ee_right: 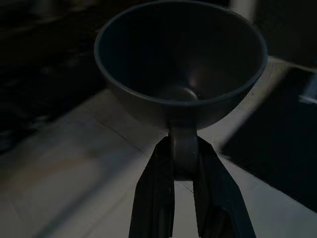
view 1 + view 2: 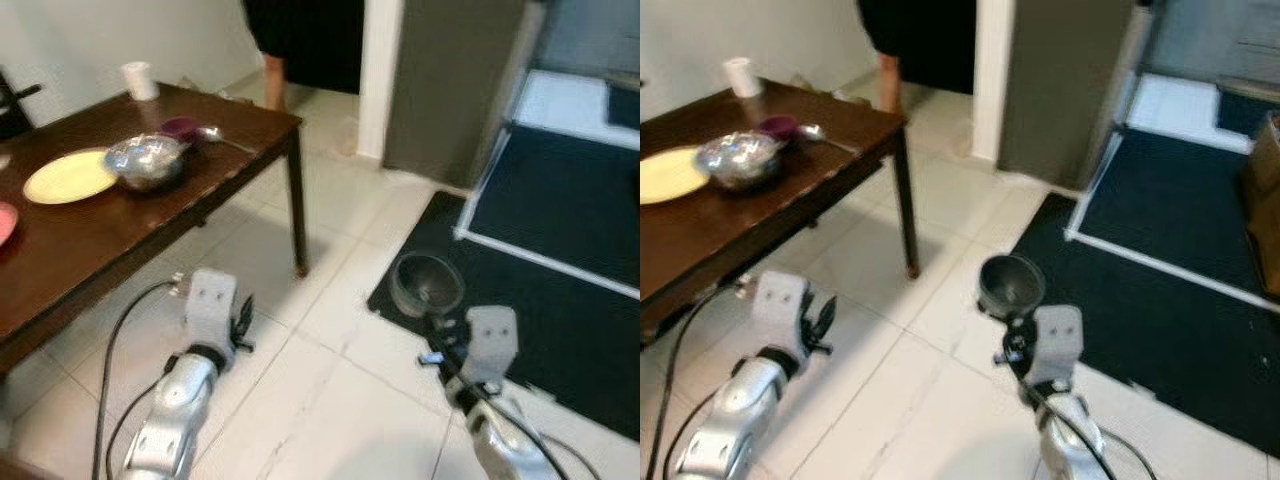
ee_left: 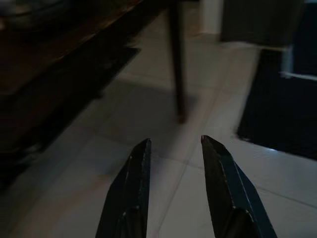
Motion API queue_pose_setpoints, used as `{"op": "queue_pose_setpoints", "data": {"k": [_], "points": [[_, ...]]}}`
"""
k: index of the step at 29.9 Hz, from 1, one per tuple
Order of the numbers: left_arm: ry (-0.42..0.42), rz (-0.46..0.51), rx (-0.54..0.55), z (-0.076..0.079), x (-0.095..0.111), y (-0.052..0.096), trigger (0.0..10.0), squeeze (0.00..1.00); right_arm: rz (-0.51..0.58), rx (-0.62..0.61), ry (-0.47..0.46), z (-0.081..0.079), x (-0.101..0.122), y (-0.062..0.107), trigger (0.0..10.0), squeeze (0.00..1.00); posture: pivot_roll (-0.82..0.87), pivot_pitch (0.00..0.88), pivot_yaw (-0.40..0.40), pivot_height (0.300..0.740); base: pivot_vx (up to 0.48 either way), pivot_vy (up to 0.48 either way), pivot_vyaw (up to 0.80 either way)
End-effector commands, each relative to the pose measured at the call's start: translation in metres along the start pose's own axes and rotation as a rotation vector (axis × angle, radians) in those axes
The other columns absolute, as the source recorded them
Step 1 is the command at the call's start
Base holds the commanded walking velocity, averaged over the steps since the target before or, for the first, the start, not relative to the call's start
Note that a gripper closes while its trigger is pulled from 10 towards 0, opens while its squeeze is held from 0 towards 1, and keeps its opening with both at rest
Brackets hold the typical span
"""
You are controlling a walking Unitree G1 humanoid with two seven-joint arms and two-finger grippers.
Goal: Setting the table
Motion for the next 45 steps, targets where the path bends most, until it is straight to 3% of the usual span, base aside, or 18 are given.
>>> {"op": "queue_pose_setpoints", "data": {"k": [1, 35, 39, 45], "points": [[-0.005, -0.033, 0.000, 0.002, -0.010, 0.003, 10.0, 0.00, -0.028, -0.009, 0.002, 0.004, -0.008, 0.004, 10.0, 0.00, -0.01, 0.120, 0.099, 0.740, 0.000, 0.000, 0.80], [-0.002, -0.028, -0.004, 0.005, -0.009, 0.001, 10.0, 0.00, 0.025, -0.008, -0.001, 0.004, 0.008, 0.000, 10.0, 0.00, -0.02, 0.104, 0.096, 0.740, 0.000, 0.000, 0.80], [-0.001, -0.027, -0.006, 0.007, -0.010, -0.001, 10.0, 0.00, 0.052, -0.071, -0.042, 0.014, 0.014, -0.002, 10.0, 0.00, -0.02, 0.093, 0.096, 0.740, 0.000, 0.000, 0.00], [0.000, -0.030, -0.011, 0.008, -0.011, -0.001, 10.0, 0.00, 0.058, -0.076, -0.046, 0.015, 0.014, 0.000, 10.0, 0.00, -0.02, 0.093, 0.096, 0.740, 0.000, 0.000, 0.00]]}}
Point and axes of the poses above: a point about 5 cm out from each wrist's last joint towards the gripper, its own y axis pointing back from the gripper into the wrist, its own x axis along the axis of the wrist's last joint, z = x × y, the point moved 4 cm from there along -y, pointing out of the wrist towards the gripper, and after that the axes turned 1 degree about y, right-handed, at the moved point
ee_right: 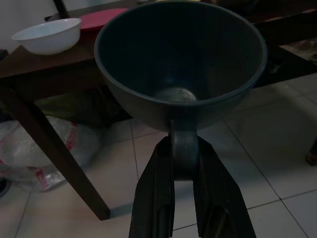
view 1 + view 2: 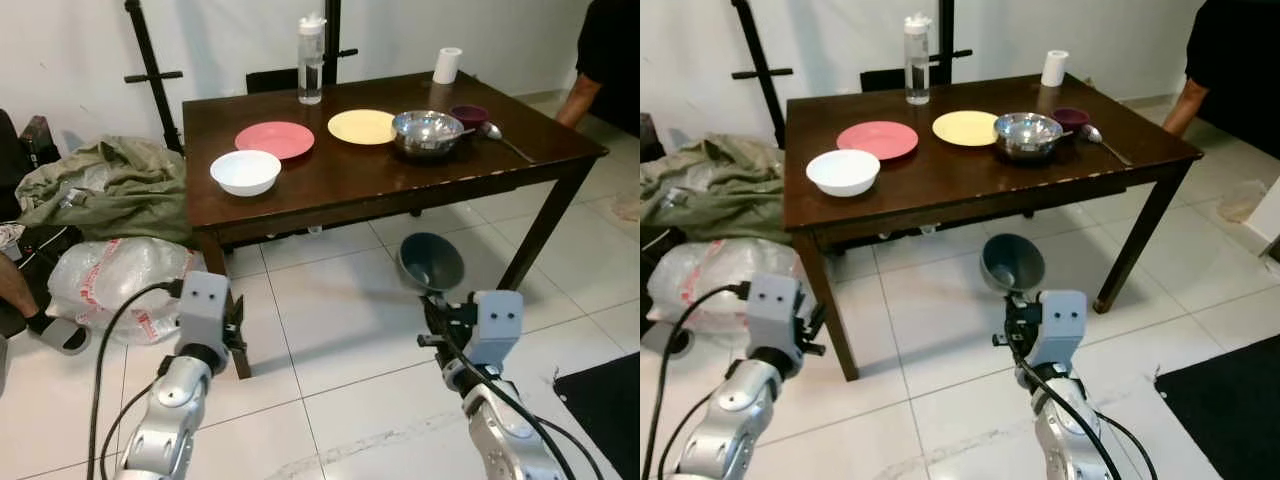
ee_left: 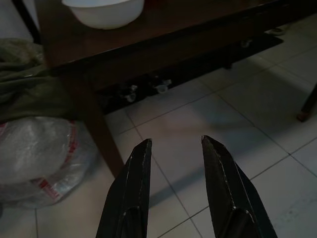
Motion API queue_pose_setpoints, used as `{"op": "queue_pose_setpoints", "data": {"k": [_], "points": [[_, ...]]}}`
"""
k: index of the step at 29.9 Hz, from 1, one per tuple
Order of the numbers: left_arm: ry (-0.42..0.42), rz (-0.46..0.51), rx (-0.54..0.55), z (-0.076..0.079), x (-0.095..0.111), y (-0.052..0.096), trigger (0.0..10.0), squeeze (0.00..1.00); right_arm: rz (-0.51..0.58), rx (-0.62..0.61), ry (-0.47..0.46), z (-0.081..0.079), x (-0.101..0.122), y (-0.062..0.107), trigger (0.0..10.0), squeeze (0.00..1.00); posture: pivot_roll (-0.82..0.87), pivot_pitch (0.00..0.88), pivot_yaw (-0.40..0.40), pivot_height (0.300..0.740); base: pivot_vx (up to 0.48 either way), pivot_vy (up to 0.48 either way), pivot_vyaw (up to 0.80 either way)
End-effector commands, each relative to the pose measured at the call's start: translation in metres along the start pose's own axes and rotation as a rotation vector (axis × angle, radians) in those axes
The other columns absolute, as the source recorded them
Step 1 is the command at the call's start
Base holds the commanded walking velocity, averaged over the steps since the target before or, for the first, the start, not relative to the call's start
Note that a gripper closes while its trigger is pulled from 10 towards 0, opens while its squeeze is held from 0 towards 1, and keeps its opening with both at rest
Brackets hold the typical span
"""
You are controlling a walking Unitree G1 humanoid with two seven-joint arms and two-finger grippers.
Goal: Setting the table
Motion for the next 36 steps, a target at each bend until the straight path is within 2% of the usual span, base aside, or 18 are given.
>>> {"op": "queue_pose_setpoints", "data": {"k": [1, 36], "points": [[-0.016, -0.023, 0.002, -0.0015, -0.0069, 0.0017, 10.0, 0.00, -0.008, -0.018, -0.009, 0.0041, -0.0041, 0.0047, 10.0, 0.00, -0.02, 0.096, 0.098, 0.740, 0.000, 0.000, 0.00], [-0.033, -0.044, -0.008, 0.0020, -0.0119, 0.0014, 10.0, 0.00, -0.021, -0.015, -0.012, -0.0014, -0.0108, 0.0115, 10.0, 0.00, -0.03, 0.115, 0.104, 0.740, 0.000, 0.000, 0.00]]}}
Point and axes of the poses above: a point about 5 cm out from each wrist's last joint towards the gripper, its own y axis pointing back from the gripper into the wrist, its own x axis along the axis of the wrist's last joint, z = x × y, the point moved 4 cm from there along -y, pointing out of the wrist towards the gripper, and after that the axes turned 1 degree about y, right-handed, at the moved point
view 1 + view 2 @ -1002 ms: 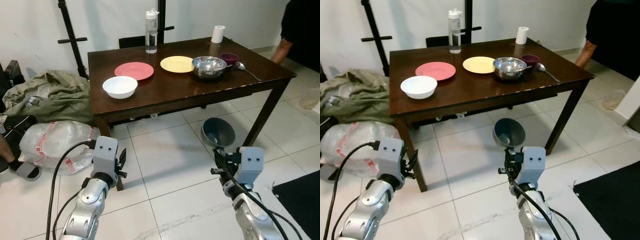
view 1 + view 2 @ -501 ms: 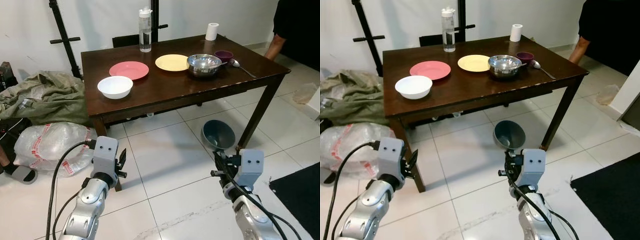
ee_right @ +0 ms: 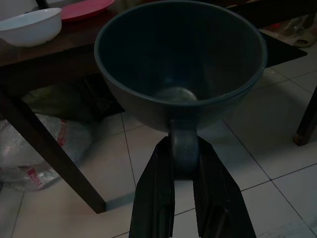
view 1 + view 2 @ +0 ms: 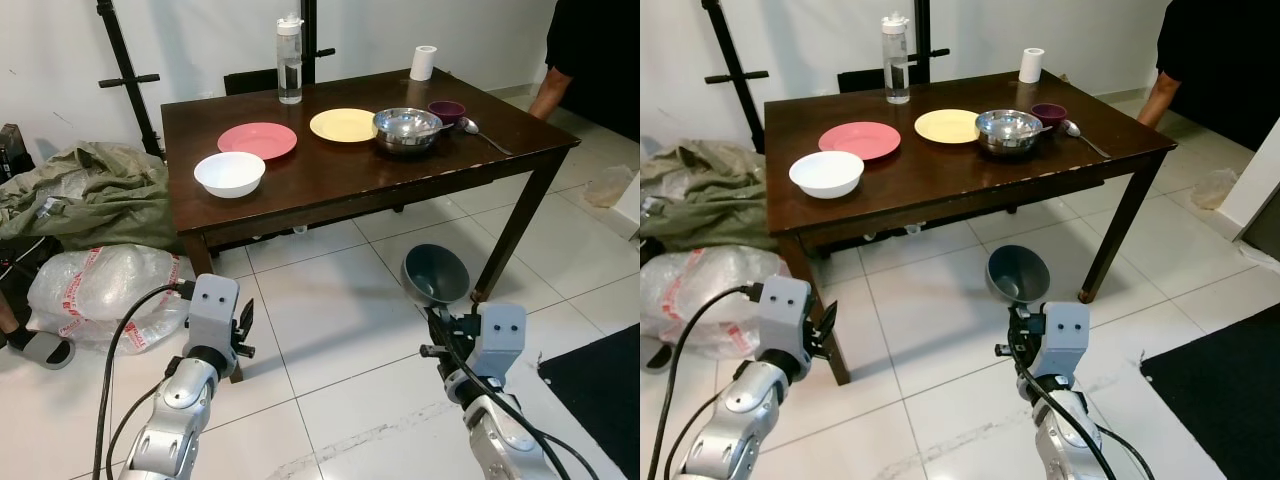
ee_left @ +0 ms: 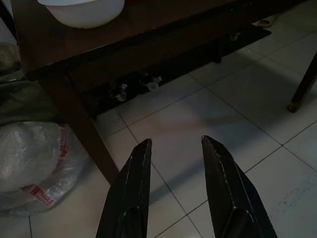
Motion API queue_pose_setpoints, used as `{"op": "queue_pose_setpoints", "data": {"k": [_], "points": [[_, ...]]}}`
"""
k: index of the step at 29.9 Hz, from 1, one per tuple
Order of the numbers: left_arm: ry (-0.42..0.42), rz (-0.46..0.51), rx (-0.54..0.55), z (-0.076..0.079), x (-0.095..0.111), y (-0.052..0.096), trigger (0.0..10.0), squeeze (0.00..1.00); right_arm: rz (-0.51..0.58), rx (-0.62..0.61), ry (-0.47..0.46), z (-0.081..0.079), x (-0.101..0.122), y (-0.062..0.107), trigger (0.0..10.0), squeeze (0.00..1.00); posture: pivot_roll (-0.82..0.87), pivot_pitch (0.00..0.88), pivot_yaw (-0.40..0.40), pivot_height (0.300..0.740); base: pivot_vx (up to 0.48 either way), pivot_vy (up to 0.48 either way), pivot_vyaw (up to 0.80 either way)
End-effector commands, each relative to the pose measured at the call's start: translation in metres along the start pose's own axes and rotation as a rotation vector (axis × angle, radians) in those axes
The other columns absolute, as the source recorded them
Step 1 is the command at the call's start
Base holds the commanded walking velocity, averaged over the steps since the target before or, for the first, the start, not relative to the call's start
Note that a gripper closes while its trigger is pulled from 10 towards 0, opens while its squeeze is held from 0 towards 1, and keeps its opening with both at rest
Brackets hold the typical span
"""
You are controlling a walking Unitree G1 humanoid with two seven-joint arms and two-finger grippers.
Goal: Setting the table
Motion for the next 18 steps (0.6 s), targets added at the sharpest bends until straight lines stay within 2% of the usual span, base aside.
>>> {"op": "queue_pose_setpoints", "data": {"k": [1, 11, 18], "points": [[-0.010, -0.032, -0.002, 0.000, -0.009, 0.001, 10.0, 0.00, 0.009, -0.002, -0.001, -0.001, 0.000, 0.003, 10.0, 0.00, -0.03, 0.115, 0.104, 0.740, 0.000, 0.000, 0.00], [-0.012, -0.034, -0.008, 0.001, -0.011, 0.001, 10.0, 0.00, 0.013, 0.007, 0.001, -0.004, 0.000, 0.002, 10.0, 0.00, -0.04, 0.092, 0.103, 0.740, 0.000, 0.000, 0.00], [0.014, -0.020, -0.040, 0.011, -0.008, 0.000, 10.0, 0.00, 0.024, 0.002, 0.008, -0.002, 0.003, 0.001, 10.0, 0.00, -0.05, 0.082, 0.110, 0.740, 0.000, 0.000, 0.00]]}}
Point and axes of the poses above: a point about 5 cm out from each wrist's last joint towards the gripper, its own y axis pointing back from the gripper into the wrist, its own x axis along the axis of the wrist's last joint, z = x × y, the point moved 4 cm from there along -y, pointing out of the wrist towards the gripper, and after that the axes turned 1 degree about y, right-handed, at the moved point
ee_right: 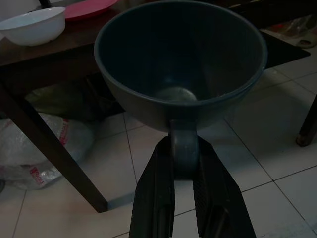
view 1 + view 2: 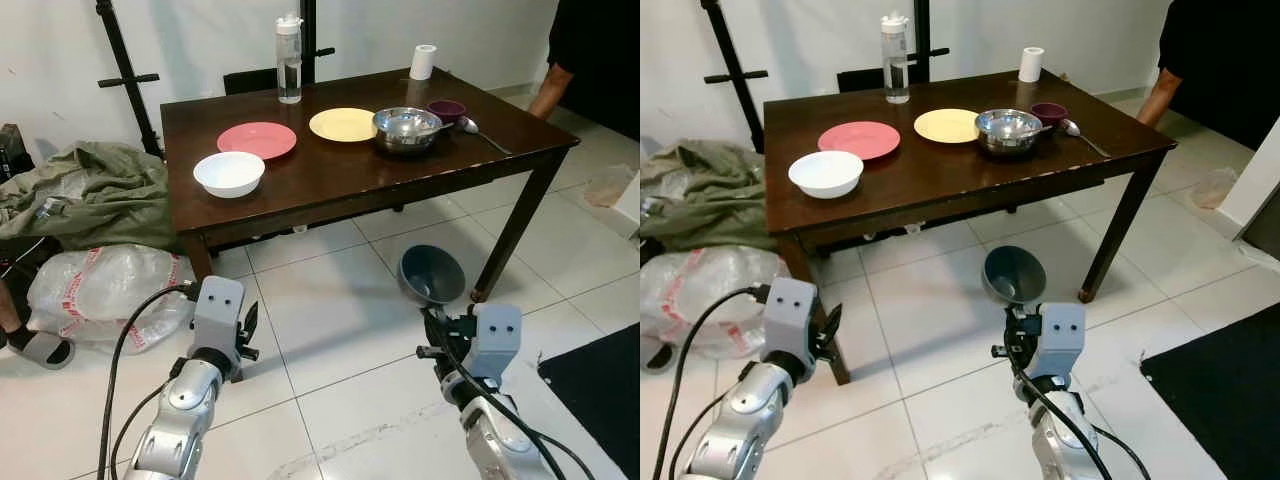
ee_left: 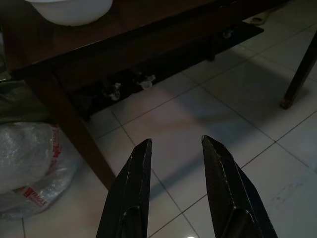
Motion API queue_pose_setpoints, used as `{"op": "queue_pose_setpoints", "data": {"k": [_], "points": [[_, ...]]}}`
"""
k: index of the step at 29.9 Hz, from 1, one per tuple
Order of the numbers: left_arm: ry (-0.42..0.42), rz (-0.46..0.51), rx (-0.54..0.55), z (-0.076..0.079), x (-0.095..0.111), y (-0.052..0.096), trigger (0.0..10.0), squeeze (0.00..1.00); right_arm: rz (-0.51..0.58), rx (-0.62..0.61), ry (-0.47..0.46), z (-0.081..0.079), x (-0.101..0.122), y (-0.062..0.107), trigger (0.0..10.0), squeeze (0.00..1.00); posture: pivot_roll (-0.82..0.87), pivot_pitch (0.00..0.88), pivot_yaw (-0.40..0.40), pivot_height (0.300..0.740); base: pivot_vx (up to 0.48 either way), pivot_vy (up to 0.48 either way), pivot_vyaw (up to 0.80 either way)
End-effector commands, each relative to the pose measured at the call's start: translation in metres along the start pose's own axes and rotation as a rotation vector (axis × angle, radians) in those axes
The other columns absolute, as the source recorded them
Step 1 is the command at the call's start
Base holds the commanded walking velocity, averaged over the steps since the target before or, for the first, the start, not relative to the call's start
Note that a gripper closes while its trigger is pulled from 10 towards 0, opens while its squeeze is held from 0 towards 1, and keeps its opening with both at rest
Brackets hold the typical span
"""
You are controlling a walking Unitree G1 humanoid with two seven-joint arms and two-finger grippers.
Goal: Setting the table
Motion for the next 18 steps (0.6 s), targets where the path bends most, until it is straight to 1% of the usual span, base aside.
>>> {"op": "queue_pose_setpoints", "data": {"k": [1, 13, 14, 16, 18], "points": [[0.011, -0.013, -0.011, 0.002, -0.005, 0.001, 10.0, 0.00, 0.022, -0.007, 0.006, 0.002, 0.004, 0.001, 10.0, 0.00, -0.05, 0.082, 0.110, 0.740, 0.000, 0.000, 0.00], [0.021, 0.009, -0.040, 0.008, 0.000, -0.003, 10.0, 0.00, 0.020, -0.006, 0.008, -0.001, 0.001, 0.004, 10.0, 0.00, -0.07, 0.063, 0.117, 0.740, 0.000, 0.000, 0.00], [0.019, 0.009, -0.051, 0.011, -0.001, -0.003, 10.0, 0.00, 0.020, -0.003, 0.014, -0.001, 0.000, 0.003, 10.0, 0.00, -0.08, 0.041, 0.123, 0.740, 0.000, 0.000, 0.00], [0.018, 0.012, -0.056, 0.012, -0.001, -0.003, 10.0, 0.00, 0.023, -0.003, 0.016, -0.001, 0.001, 0.003, 10.0, 0.00, -0.08, 0.041, 0.123, 0.740, 0.000, 0.000, 0.00], [0.016, 0.016, -0.063, 0.014, 0.000, -0.004, 10.0, 0.00, 0.028, -0.006, 0.017, 0.000, 0.001, 0.002, 10.0, 0.00, -0.08, 0.011, 0.128, 0.740, 0.000, 0.000, 0.00]]}}
Point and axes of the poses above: a point about 5 cm out from each wrist's last joint towards the gripper, its own y axis pointing back from the gripper into the wrist, its own x axis along the axis of the wrist's last joint, z = x × y, the point moved 4 cm from there along -y, pointing out of the wrist towards the gripper, and after that the axes turned 1 degree about y, right-handed, at the moved point
